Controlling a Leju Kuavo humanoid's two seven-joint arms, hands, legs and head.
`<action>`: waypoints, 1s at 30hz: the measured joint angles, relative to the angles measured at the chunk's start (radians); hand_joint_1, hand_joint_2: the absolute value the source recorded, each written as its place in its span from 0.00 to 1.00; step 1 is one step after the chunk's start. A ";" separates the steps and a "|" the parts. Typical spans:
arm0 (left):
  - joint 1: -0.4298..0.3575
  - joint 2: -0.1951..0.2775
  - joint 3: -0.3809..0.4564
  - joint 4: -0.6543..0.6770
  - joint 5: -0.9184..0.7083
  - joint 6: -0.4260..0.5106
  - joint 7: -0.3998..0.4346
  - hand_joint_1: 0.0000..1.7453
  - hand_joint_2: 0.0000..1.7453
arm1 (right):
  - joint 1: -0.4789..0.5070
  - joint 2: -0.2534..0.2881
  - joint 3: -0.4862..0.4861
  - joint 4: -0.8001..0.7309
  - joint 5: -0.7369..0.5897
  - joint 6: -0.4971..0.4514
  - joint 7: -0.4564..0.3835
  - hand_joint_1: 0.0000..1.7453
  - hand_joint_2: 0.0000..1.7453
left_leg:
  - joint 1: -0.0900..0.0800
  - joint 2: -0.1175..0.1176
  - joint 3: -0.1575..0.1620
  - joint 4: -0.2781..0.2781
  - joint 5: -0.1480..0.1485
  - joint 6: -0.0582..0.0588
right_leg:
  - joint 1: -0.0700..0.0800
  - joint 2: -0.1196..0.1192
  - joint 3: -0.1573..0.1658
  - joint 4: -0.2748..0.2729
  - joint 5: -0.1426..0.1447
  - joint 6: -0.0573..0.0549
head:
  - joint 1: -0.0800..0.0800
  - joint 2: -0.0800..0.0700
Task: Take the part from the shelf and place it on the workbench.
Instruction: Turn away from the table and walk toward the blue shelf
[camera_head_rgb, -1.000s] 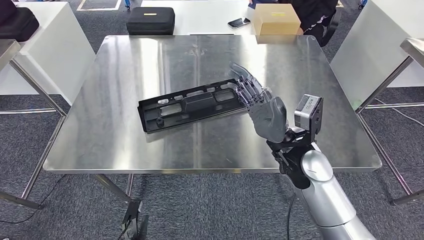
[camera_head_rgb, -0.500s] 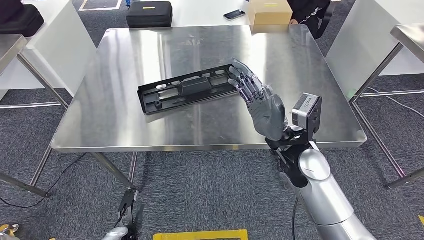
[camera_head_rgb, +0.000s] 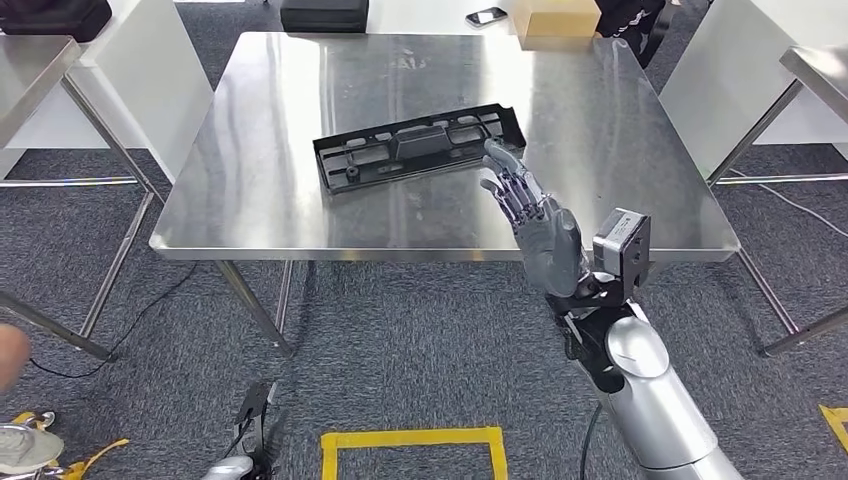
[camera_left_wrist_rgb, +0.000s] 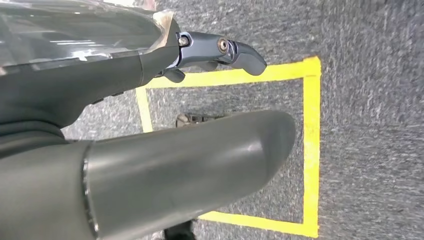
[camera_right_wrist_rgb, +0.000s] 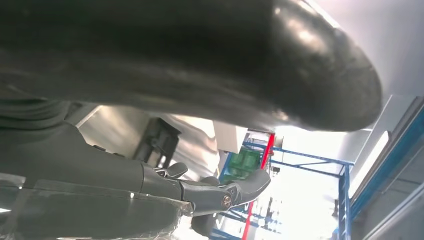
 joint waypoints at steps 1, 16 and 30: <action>-0.001 0.003 -0.001 0.000 -0.005 0.000 -0.011 0.00 0.00 | 0.003 -0.001 -0.001 0.000 0.002 -0.004 -0.004 0.00 0.00 | -0.002 0.000 -0.008 0.000 0.010 -0.002 | 0.007 -0.001 0.058 -0.080 -0.007 -0.011 | -0.001 0.000; -0.005 0.039 -0.024 0.007 -0.043 -0.014 -0.048 0.00 0.00 | 0.027 -0.004 -0.005 0.000 0.015 -0.014 -0.015 0.00 0.00 | 0.025 -0.005 -0.028 0.108 -0.063 -0.066 | -0.016 -0.006 0.060 -0.210 0.065 -0.042 | 0.001 0.000; 0.058 0.023 -0.071 0.015 -0.085 0.001 -0.072 0.00 0.00 | 0.080 -0.019 -0.032 -0.001 0.043 -0.058 -0.016 0.00 0.00 | 0.024 -0.004 0.019 0.009 -0.027 -0.020 | -0.024 -0.002 -0.088 0.102 -0.026 0.021 | 0.001 0.000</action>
